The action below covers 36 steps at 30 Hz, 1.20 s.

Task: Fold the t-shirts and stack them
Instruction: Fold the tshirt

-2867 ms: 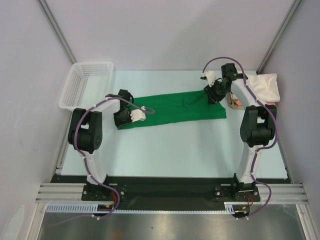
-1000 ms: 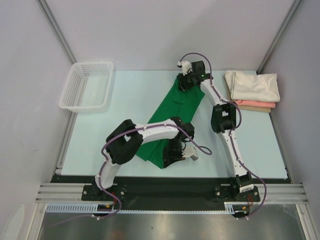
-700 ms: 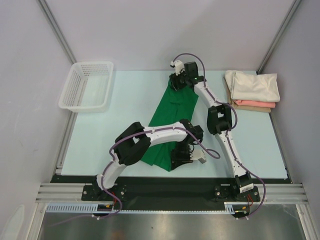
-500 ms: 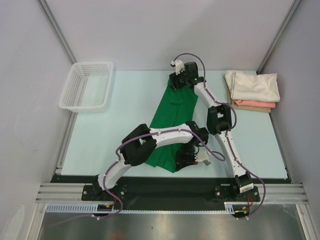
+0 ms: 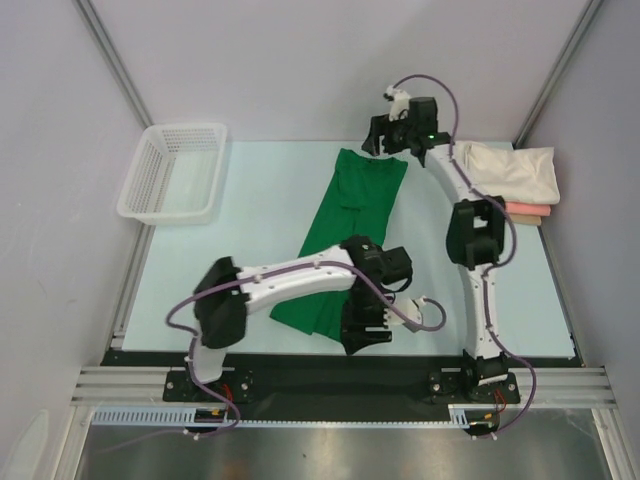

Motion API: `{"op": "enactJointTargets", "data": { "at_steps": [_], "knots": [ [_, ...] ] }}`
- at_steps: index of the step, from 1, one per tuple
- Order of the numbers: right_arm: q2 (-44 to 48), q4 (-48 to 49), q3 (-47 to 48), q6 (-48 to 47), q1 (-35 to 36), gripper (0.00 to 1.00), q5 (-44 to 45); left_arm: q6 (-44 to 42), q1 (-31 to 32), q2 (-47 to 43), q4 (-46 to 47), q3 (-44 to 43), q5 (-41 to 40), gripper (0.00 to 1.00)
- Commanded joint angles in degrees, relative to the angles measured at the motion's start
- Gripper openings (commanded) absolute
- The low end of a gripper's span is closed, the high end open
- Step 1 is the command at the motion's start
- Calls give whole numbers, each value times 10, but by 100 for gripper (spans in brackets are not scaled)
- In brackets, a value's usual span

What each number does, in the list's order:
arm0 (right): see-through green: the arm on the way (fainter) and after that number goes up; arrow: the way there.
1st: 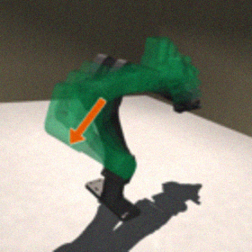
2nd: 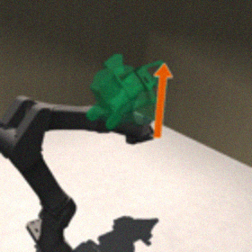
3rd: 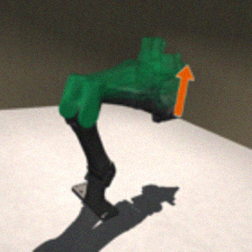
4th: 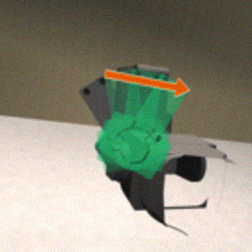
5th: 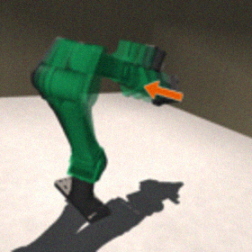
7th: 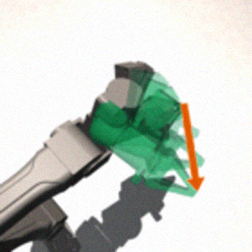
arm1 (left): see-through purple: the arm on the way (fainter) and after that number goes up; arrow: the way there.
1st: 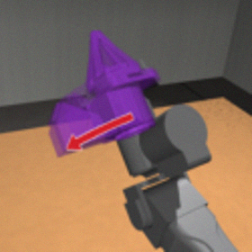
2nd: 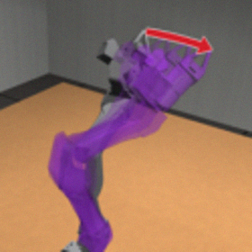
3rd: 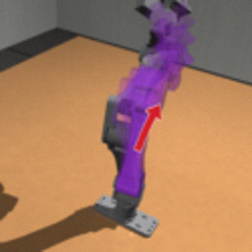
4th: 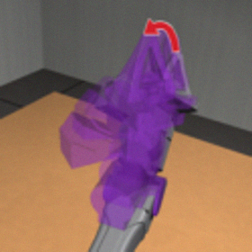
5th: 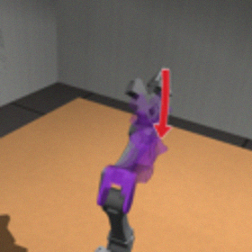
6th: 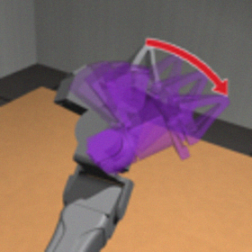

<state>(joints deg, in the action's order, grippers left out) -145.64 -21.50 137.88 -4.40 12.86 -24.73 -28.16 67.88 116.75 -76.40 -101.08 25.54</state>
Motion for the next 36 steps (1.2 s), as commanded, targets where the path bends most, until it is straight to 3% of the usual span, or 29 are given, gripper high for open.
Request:
{"op": "enactJointTargets", "data": {
  "at_steps": [1, 3, 4, 7, 12, 14, 18, 25, 31, 36],
  "knots": [
    [211, 67, -182, 162, -19, 76, -48, 25, -18, -129, 5, 40, -43, 67],
    [294, 100, -301, 209, -20, 76, -64, 43, -59, -161, 26, 83, -65, 72],
    [362, 111, -409, 228, -19, 76, -71, 53, -80, -186, 35, 99, -76, 72],
    [462, 105, -536, 282, -16, 73, -110, 103, -188, -214, 73, 149, -72, 72],
    [546, 107, -784, 382, 1, 69, -166, 194, -363, -238, 134, 216, -34, 66],
    [582, 145, -883, 422, 19, 67, -172, 224, -399, -244, 159, 243, 3, 64],
    [629, 134, -979, 453, 76, 67, -153, 257, -466, -236, 192, 330, 26, 61],
    [690, 134, -1095, 484, 148, 64, -116, 256, -514, -196, 223, 393, 23, 57],
    [661, 119, -1091, 486, 183, 61, -114, 252, -524, -152, 220, 389, 14, 54],
    [623, 167, -1091, 520, 234, 57, -111, 253, -523, -127, 216, 384, 2, 50]
  ]
}}
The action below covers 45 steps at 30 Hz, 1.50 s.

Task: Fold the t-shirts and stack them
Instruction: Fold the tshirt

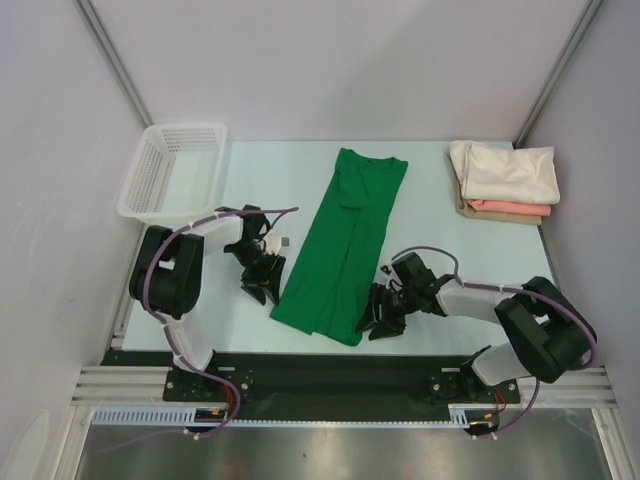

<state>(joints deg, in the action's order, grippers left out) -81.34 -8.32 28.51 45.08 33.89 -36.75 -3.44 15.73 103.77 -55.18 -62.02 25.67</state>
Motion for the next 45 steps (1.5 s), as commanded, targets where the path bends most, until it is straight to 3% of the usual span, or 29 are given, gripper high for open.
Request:
{"op": "enactJointTargets", "data": {
  "at_steps": [1, 10, 21, 23, 25, 26, 31, 40, 45],
  "knots": [
    [-30, 36, 6, 28, 41, 55, 9, 8, -2, 4, 5, -6, -1, 50],
    [-69, 64, 15, 45, 68, 49, 10, 4, 9, 33, 4, -7, 18, 38],
    [-87, 77, 30, 48, 73, 43, 12, 19, 21, 23, 6, 15, 53, 32],
    [-88, 77, 29, 48, 73, 38, 11, 19, 28, 17, 10, 23, 67, 27],
    [-88, 95, 31, 47, 74, 9, 6, 17, 34, 14, 11, 26, 76, 18],
    [-87, 86, 34, 45, 75, 0, 13, 15, 42, 7, 10, 26, 80, 0],
    [-62, 80, 49, 22, 73, 0, 9, -1, 48, -19, -1, 9, 90, 0],
    [3, -16, 125, -57, 43, 0, -8, -31, 47, -62, -30, -63, 99, 0],
    [3, -64, 176, -103, 5, 0, -12, -57, 52, -28, -58, -160, 98, 1]
  ]
}}
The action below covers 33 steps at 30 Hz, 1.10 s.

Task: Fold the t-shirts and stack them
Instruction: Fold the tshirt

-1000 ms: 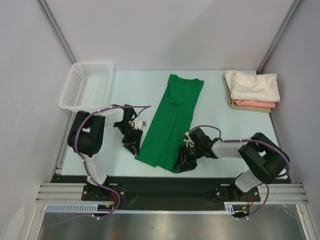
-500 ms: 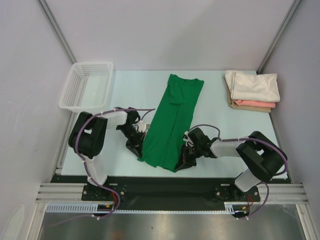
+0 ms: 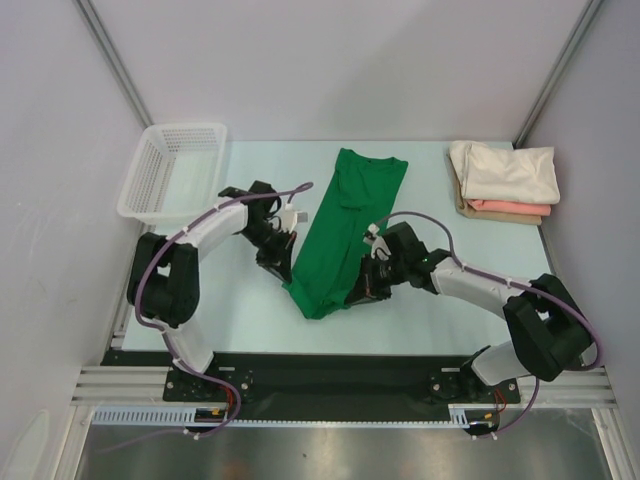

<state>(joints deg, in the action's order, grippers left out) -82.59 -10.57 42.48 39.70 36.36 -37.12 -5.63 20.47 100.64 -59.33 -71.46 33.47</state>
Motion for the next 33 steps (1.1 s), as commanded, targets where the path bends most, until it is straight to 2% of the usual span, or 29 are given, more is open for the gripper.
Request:
{"op": "enactJointTargets", "data": {
  "at_steps": [1, 9, 22, 33],
  "knots": [
    [15, -46, 44, -56, -36, 0, -11, -41, 10, 26, -24, -87, 19, 0],
    [-3, -67, 117, -100, -106, 0, -20, -56, 27, 119, -39, -276, -2, 0],
    [-88, -2, 180, -111, -175, 0, -23, -46, 17, 266, -66, -544, -68, 0],
    [-151, 20, 205, -111, -212, 0, -16, -54, 6, 333, -72, -607, -58, 0]
  ]
}}
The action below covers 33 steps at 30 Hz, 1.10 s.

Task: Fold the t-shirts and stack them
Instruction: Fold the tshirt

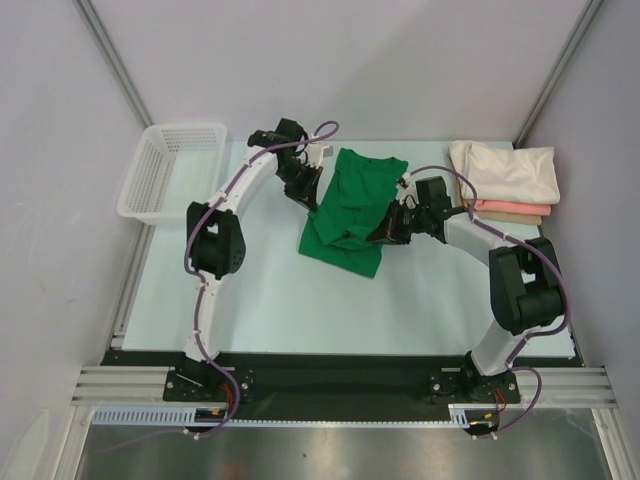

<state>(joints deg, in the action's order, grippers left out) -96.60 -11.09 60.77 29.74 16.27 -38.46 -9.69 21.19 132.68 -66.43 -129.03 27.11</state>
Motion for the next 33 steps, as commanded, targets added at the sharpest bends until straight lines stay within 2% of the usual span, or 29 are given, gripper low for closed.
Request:
{"op": "enactJointTargets", "data": {
  "at_steps": [1, 7, 11, 12, 13, 14, 15, 17, 20, 24, 26, 27, 30, 33],
  "knots": [
    [-18, 29, 23, -10, -12, 0, -4, -13, 0, 18, 1, -41, 6, 0],
    [-45, 40, 40, -20, -25, 0, 2, -8, 7, 70, 29, -100, -10, 0],
    [-97, 48, 80, -35, -31, 0, 1, -1, 10, 90, 50, -112, -23, 0],
    [-110, 48, 94, -38, -34, 1, 5, 0, 10, 95, 57, -112, -34, 4],
    [-125, 44, 127, -39, -36, 5, 11, -2, 10, 98, 66, -119, -39, 19],
    [-135, 41, 140, -42, -39, 20, 21, -1, 10, 100, 88, -126, -49, 40],
    [-146, 32, 156, -46, -41, 30, 39, 1, 7, 101, 101, -134, -63, 70],
    [-144, 20, 184, -61, -44, 46, 47, 13, 5, 90, 136, -158, -73, 85],
    [-98, 7, 175, -61, -54, 50, 51, 21, 1, 32, 154, -149, -94, 89],
    [-24, -53, 116, -57, -56, 50, 28, 30, -18, -51, 106, -35, -102, 87],
    [13, -61, 50, -51, -53, 48, -6, 26, -33, -82, 55, 18, -64, 81],
    [26, -60, 28, -50, -51, 48, -13, 24, -38, -91, 39, 83, -46, 80],
    [57, -53, -54, -43, -41, 48, -27, 18, -54, -107, 1, 203, 41, 75],
    [69, -39, -97, -35, -36, 47, -28, 11, -54, -91, -19, 255, 66, 71]
  ]
}}
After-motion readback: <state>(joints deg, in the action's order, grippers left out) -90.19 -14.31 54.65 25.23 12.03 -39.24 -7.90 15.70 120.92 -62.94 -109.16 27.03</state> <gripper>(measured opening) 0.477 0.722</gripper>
